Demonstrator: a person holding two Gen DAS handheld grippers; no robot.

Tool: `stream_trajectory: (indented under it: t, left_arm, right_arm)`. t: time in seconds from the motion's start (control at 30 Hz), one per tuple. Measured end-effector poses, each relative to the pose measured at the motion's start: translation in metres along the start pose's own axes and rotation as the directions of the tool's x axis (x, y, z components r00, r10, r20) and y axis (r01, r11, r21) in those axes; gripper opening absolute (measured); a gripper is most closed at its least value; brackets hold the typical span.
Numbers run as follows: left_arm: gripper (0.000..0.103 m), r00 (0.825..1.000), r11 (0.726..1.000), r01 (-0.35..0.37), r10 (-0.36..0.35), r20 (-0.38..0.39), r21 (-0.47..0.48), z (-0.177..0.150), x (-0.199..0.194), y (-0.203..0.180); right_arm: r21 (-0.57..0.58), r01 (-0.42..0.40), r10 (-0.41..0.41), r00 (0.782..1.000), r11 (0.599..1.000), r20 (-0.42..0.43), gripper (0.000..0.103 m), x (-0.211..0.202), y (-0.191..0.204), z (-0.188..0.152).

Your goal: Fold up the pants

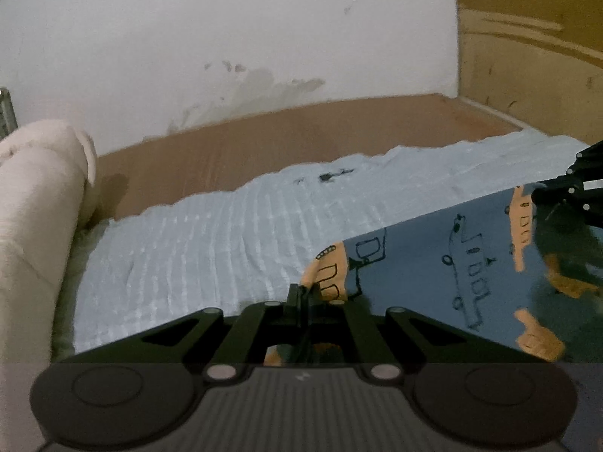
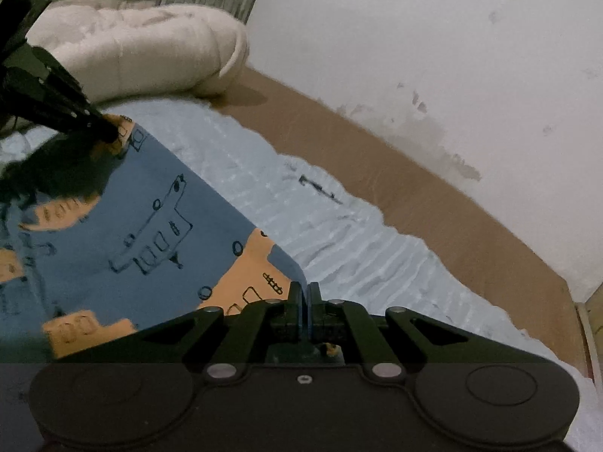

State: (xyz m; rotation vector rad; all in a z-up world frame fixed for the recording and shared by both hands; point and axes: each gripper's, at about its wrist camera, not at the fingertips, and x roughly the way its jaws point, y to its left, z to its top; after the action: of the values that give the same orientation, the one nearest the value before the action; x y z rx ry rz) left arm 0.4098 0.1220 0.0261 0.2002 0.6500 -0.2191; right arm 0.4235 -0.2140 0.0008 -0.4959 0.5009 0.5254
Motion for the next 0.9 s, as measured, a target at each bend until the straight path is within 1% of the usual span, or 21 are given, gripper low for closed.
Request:
stream_trajectory:
  t: [0.2,0.33,0.47,0.57,0.67,0.73,0.8,0.9]
  left_arm:
    - [0.002,0.996,0.999,0.032,-0.034,0.077,0.029,-0.013,-0.062,-0.012]
    - [0.002,0.992,0.997,0.036,-0.044,0.121,0.067,-0.034,-0.106,-0.029]
    - [0.002,0.989,0.991,0.018,-0.037,0.143,0.130,-0.065,-0.141,-0.049]
    - [0.002,0.987,0.986,0.007,-0.033,0.154,0.166,-0.089,-0.156,-0.064]
    - [0.002,0.989,0.983,0.008,-0.035,0.146,0.184,-0.117,-0.162,-0.076]
    - [0.002,0.990,0.976,-0.011,-0.020,0.142,0.216,-0.135,-0.164,-0.087]
    - [0.002,0.991,0.968,-0.031,-0.002,0.134,0.250,-0.151,-0.164,-0.097]
    - [0.002,0.992,0.958,-0.054,0.020,0.125,0.281,-0.163,-0.162,-0.105]
  right_arm:
    - [-0.005,0.015,-0.015,0.997,1.000,0.077,0.000,-0.070,0.024,-0.006]
    - [-0.005,0.013,-0.013,0.993,1.000,0.120,0.000,-0.121,0.045,-0.017]
    - [0.009,-0.002,0.001,0.991,1.000,0.130,0.000,-0.164,0.069,-0.034]
    - [0.010,-0.012,0.011,0.992,1.000,0.127,0.000,-0.186,0.087,-0.049]
    - [0.003,-0.019,0.018,0.995,1.000,0.103,0.000,-0.203,0.111,-0.066]
    - [0.002,-0.025,0.024,0.996,1.000,0.082,0.000,-0.209,0.128,-0.080]
    - [-0.025,-0.015,0.017,0.998,1.000,0.067,0.000,-0.211,0.145,-0.093]
    - [-0.041,-0.007,0.009,0.999,0.999,0.052,0.000,-0.210,0.165,-0.106]
